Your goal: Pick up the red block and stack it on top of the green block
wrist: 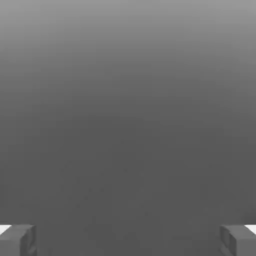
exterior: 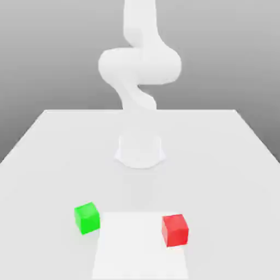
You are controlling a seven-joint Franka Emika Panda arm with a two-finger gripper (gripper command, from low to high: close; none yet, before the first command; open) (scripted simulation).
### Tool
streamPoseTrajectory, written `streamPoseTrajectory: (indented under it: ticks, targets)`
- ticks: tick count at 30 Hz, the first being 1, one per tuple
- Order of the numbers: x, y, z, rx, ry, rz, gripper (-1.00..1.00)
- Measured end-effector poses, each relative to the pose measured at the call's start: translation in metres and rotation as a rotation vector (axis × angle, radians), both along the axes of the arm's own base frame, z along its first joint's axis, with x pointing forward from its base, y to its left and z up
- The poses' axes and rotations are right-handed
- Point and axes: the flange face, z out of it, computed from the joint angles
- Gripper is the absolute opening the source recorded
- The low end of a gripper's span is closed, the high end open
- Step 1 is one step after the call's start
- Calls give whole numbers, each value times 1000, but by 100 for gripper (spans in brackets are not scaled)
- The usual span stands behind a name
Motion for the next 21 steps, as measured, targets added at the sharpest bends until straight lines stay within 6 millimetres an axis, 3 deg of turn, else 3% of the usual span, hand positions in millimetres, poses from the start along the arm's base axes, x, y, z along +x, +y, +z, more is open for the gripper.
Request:
streamPoseTrajectory:
  ticks: [5, 10, 14, 19, 21]
  targets:
    - [51, 21, -115, 1, 181, 50, 0]
    - [68, 44, -230, -13, 354, 94, 0]
    - [60, 59, -320, -34, 491, 126, 0]
    - [24, 74, -423, -75, 661, 167, 0]
    - [14, 75, -453, -85, 699, 173, 0]
